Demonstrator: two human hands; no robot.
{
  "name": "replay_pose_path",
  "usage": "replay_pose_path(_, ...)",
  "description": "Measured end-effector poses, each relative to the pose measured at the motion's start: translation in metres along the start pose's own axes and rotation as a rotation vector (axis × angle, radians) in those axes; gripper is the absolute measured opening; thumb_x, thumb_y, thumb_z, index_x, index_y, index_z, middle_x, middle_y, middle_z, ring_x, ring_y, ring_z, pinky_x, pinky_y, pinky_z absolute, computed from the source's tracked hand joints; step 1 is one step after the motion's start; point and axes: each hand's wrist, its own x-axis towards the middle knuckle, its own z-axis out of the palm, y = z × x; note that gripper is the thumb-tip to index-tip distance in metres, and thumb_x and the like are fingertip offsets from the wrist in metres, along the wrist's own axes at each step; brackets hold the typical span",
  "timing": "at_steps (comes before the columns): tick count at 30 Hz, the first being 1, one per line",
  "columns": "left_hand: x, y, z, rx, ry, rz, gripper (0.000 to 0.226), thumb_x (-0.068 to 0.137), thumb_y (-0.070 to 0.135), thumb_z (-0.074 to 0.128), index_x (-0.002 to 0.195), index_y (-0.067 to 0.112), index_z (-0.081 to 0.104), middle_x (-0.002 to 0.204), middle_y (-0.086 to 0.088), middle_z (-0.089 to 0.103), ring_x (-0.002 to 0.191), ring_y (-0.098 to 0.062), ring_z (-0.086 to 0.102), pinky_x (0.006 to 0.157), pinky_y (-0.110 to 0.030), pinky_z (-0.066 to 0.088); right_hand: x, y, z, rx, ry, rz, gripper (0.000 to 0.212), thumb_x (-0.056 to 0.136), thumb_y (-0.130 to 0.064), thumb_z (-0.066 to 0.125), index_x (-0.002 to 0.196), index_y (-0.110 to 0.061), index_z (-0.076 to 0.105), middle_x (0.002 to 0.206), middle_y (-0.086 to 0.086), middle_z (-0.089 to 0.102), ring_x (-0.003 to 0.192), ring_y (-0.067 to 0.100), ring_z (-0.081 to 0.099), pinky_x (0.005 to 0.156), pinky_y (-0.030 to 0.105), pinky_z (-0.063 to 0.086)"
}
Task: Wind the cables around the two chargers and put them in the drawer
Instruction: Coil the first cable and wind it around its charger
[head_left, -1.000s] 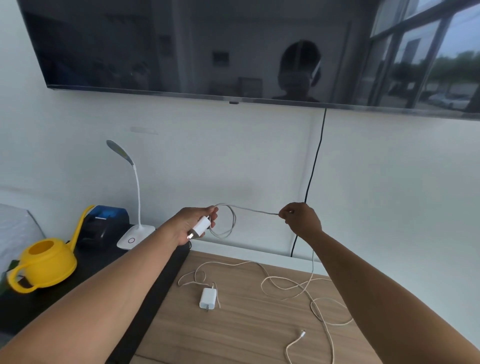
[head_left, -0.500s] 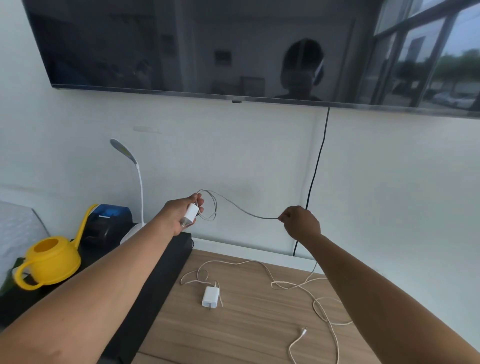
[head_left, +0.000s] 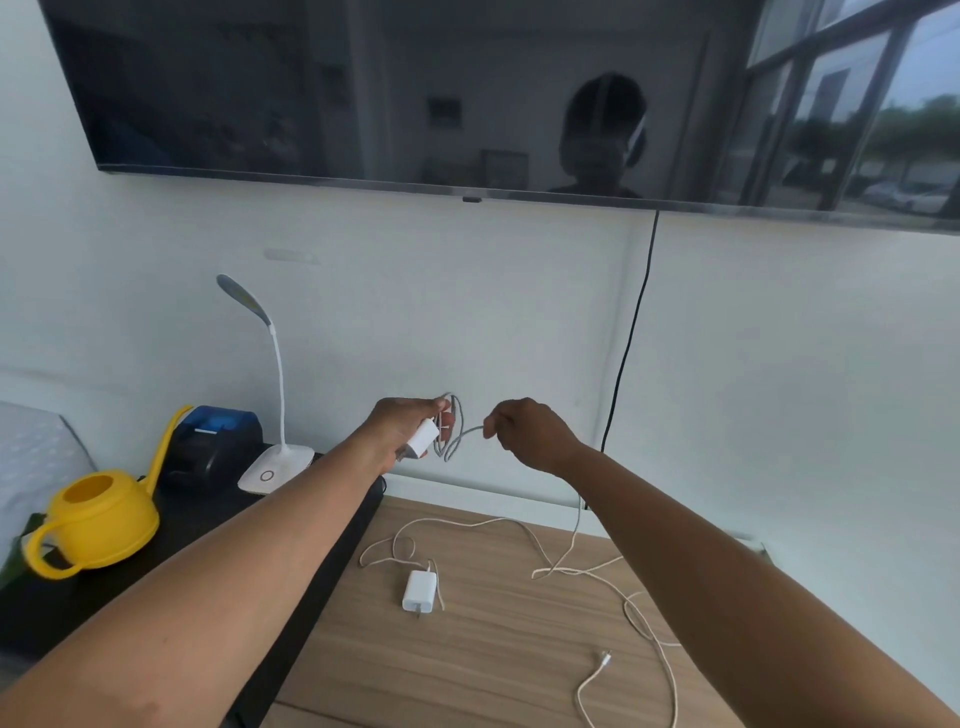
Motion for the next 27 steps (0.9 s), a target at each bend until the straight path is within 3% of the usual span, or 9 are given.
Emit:
replay_pose_path(7, -0.004, -0.009, 0.015, 0.108, -0.113, -0.012, 0.031, 0.084, 0.033, 0.073, 0.103, 0.008, 0.074, 0.099, -0.012, 0.076, 0.102, -0.032, 0.07, 0.054, -0.027, 0.047, 0.002, -0.001, -0.005, 0.085, 0.065, 0.047, 0.035, 0.089, -0.006, 0.039, 0.076, -0.024, 0.065, 0.064, -0.015, 0.057, 0.075, 0.019, 0.058, 0.072, 0.03, 0.045)
replay_pose_path(10, -0.01, -0.007, 0.02, 0.118, -0.155, -0.016, 0.032, 0.085, 0.033, 0.072, 0.105, 0.008, 0.074, 0.1, -0.011, 0.076, 0.092, -0.027, 0.071, 0.055, -0.025, 0.046, 0.001, 0.003, -0.007, 0.139, 0.084, 0.072, 0.032, 0.09, -0.012, 0.043, 0.072, -0.026, 0.065, 0.074, -0.005, 0.066, 0.08, 0.024, 0.065, 0.079, 0.033, 0.049)
replay_pose_path(12, -0.013, -0.005, 0.022, 0.124, -0.18, -0.011, 0.029, 0.085, 0.034, 0.073, 0.101, 0.009, 0.075, 0.096, -0.009, 0.077, 0.079, -0.022, 0.068, 0.055, -0.025, 0.045, 0.001, 0.007, -0.008, 0.174, 0.101, 0.093, 0.025, 0.09, -0.019, 0.05, 0.072, -0.024, 0.067, 0.079, 0.001, 0.07, 0.081, 0.026, 0.066, 0.076, 0.032, 0.049)
replay_pose_path(15, -0.017, -0.003, 0.024, 0.112, -0.221, 0.003, 0.024, 0.084, 0.033, 0.074, 0.092, 0.011, 0.076, 0.087, -0.006, 0.076, 0.066, -0.016, 0.066, 0.052, -0.023, 0.043, 0.002, 0.013, -0.011, 0.189, 0.128, 0.12, 0.023, 0.089, -0.034, 0.062, 0.072, -0.019, 0.065, 0.069, -0.001, 0.065, 0.066, 0.021, 0.058, 0.063, 0.029, 0.041)
replay_pose_path(18, -0.017, -0.002, 0.023, 0.107, -0.254, 0.008, 0.026, 0.084, 0.027, 0.075, 0.097, 0.005, 0.074, 0.079, -0.004, 0.075, 0.057, -0.011, 0.067, 0.045, -0.019, 0.045, 0.003, 0.019, -0.014, 0.182, 0.154, 0.144, 0.024, 0.084, -0.041, 0.069, 0.074, -0.019, 0.065, 0.064, -0.006, 0.058, 0.06, 0.012, 0.05, 0.058, 0.027, 0.038)
replay_pose_path(22, -0.013, -0.001, 0.018, 0.161, -0.317, 0.013, 0.031, 0.082, 0.027, 0.076, 0.099, 0.001, 0.074, 0.08, -0.007, 0.072, 0.065, -0.017, 0.066, 0.047, -0.02, 0.046, 0.003, 0.026, -0.02, 0.164, 0.149, 0.135, 0.015, 0.085, -0.036, 0.07, 0.081, -0.021, 0.07, 0.072, -0.006, 0.061, 0.069, 0.014, 0.054, 0.06, 0.027, 0.039)
replay_pose_path(27, -0.014, 0.002, 0.006, 0.252, -0.418, -0.03, 0.032, 0.073, 0.034, 0.079, 0.096, 0.011, 0.078, 0.084, -0.002, 0.072, 0.078, -0.017, 0.068, 0.047, -0.02, 0.04, -0.001, 0.041, -0.032, 0.061, 0.175, 0.178, 0.01, 0.087, -0.035, 0.066, 0.084, -0.027, 0.072, 0.089, -0.005, 0.069, 0.085, 0.016, 0.062, 0.069, 0.028, 0.045)
